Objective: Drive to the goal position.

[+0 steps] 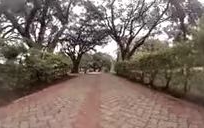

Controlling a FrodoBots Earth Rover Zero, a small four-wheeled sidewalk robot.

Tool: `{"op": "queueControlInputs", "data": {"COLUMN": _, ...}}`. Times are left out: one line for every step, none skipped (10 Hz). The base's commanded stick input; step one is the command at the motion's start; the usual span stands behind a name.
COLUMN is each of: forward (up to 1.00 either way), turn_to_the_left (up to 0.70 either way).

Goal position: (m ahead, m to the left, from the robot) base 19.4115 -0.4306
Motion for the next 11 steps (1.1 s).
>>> {"op": "queueControlInputs", "data": {"forward": 0.70, "turn_to_the_left": 0.00}}
{"op": "queueControlInputs", "data": {"forward": 0.70, "turn_to_the_left": 0.00}}
{"op": "queueControlInputs", "data": {"forward": 0.70, "turn_to_the_left": 0.00}}
{"op": "queueControlInputs", "data": {"forward": 0.70, "turn_to_the_left": 0.00}}
{"op": "queueControlInputs", "data": {"forward": 0.70, "turn_to_the_left": 0.00}}
{"op": "queueControlInputs", "data": {"forward": 0.70, "turn_to_the_left": 0.00}}
{"op": "queueControlInputs", "data": {"forward": 0.70, "turn_to_the_left": 0.00}}
{"op": "queueControlInputs", "data": {"forward": 0.70, "turn_to_the_left": 0.00}}
{"op": "queueControlInputs", "data": {"forward": 0.70, "turn_to_the_left": 0.00}}
{"op": "queueControlInputs", "data": {"forward": 0.70, "turn_to_the_left": 0.00}}
{"op": "queueControlInputs", "data": {"forward": 0.70, "turn_to_the_left": 0.00}}
